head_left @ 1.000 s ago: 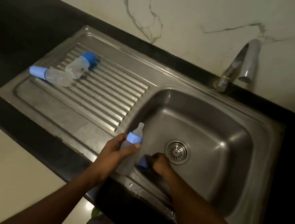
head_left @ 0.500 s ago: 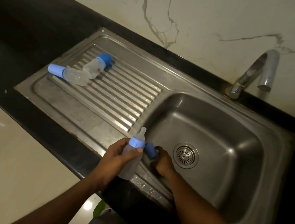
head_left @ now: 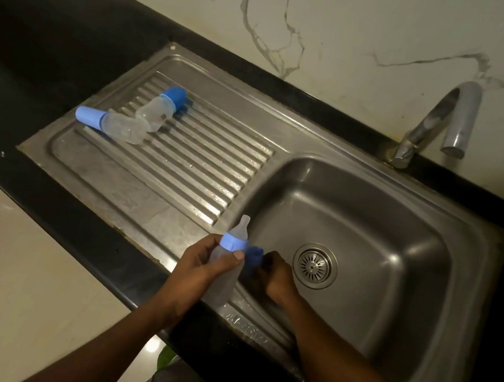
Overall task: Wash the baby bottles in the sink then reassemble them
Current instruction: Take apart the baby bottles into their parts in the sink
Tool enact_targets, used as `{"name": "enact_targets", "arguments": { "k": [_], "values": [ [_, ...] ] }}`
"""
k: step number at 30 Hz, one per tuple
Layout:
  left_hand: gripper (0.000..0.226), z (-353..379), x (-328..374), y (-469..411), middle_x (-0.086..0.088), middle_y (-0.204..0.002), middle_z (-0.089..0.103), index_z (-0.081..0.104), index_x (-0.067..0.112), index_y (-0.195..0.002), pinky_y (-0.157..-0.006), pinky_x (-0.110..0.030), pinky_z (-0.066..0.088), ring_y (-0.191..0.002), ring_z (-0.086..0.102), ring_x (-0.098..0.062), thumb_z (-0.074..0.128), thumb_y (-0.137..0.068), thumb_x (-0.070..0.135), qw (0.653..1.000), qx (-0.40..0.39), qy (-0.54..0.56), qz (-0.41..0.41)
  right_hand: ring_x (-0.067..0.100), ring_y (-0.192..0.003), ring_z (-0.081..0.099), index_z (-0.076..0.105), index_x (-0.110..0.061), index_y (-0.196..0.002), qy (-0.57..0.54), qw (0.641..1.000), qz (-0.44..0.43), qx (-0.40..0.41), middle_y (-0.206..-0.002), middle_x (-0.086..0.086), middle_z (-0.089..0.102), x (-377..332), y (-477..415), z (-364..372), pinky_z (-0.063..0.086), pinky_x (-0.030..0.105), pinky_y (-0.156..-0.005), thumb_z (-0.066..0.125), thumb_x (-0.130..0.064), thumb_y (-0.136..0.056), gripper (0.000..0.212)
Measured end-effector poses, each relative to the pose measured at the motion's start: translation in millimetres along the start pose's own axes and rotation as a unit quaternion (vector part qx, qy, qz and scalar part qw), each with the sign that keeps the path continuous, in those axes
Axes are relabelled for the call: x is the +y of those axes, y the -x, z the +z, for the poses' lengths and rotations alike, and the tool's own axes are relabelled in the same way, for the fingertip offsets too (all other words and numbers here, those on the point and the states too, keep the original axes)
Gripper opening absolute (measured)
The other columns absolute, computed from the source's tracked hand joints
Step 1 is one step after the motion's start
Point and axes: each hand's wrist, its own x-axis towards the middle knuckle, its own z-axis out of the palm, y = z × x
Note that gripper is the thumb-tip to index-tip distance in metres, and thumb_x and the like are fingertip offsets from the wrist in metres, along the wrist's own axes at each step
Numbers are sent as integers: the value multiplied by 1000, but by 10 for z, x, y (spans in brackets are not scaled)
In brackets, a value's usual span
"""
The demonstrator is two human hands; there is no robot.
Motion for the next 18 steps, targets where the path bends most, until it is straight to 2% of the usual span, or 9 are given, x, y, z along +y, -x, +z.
{"name": "enact_targets", "arguments": {
  "k": [4,8,10,12,14,16,18],
  "values": [
    [37,76,-9,8,-3,-98,72,67,19,-113,-69,-25,53,-86,69,-17,70,-83,41,1000,-3,1,-7,18,-84,60,53,-12,-100,66,997,-10,-46,-92,-2,61,115,44,11,37,17,-59,76,-29,-82,34],
    [41,79,-15,20,0,-99,72,66,20,-113,-68,-23,52,-87,68,-15,74,-81,44,1000,9,2,-20,16,-86,56,49,-14,-104,83,995,-7,-62,-98,0,58,76,33,-27,35,16,-58,76,-17,-79,38],
    [46,67,-10,28,0,-101,71,66,21,-114,-69,-24,51,-88,68,-14,71,-76,47,1000,12,-1,-18,17,-89,57,49,-13,-111,90,993,-4,-70,-107,5,61,79,26,-43,40,19,-63,75,-10,-78,42],
    [44,60,-15,23,-1,-102,71,66,22,-114,-70,-25,52,-90,67,-16,72,-78,47,1000,11,0,-17,20,-94,58,49,-12,-122,81,993,5,-80,-116,10,61,86,46,-70,46,25,-74,74,-6,-77,52],
    [39,73,12,27,-1,-101,71,66,21,-112,-68,-24,52,-88,67,-15,71,-81,45,1000,10,4,-20,23,-99,60,48,-12,-130,69,994,27,-86,-120,11,60,70,92,-117,46,27,-78,70,-2,-80,56],
    [38,91,32,28,-4,-98,72,68,18,-109,-64,-21,52,-83,67,-15,67,-79,41,1000,7,11,-20,24,-104,60,53,-9,-128,25,998,44,-31,-118,9,61,-23,173,-192,44,25,-79,66,-1,-84,46],
    [36,117,36,9,-9,-95,72,69,16,-107,-61,-21,53,-78,68,-16,69,-81,40,1000,7,10,-19,24,-101,62,60,-8,-117,-131,986,76,62,-107,5,64,-237,310,-327,49,29,-77,61,-1,-88,30]
  ]
}}
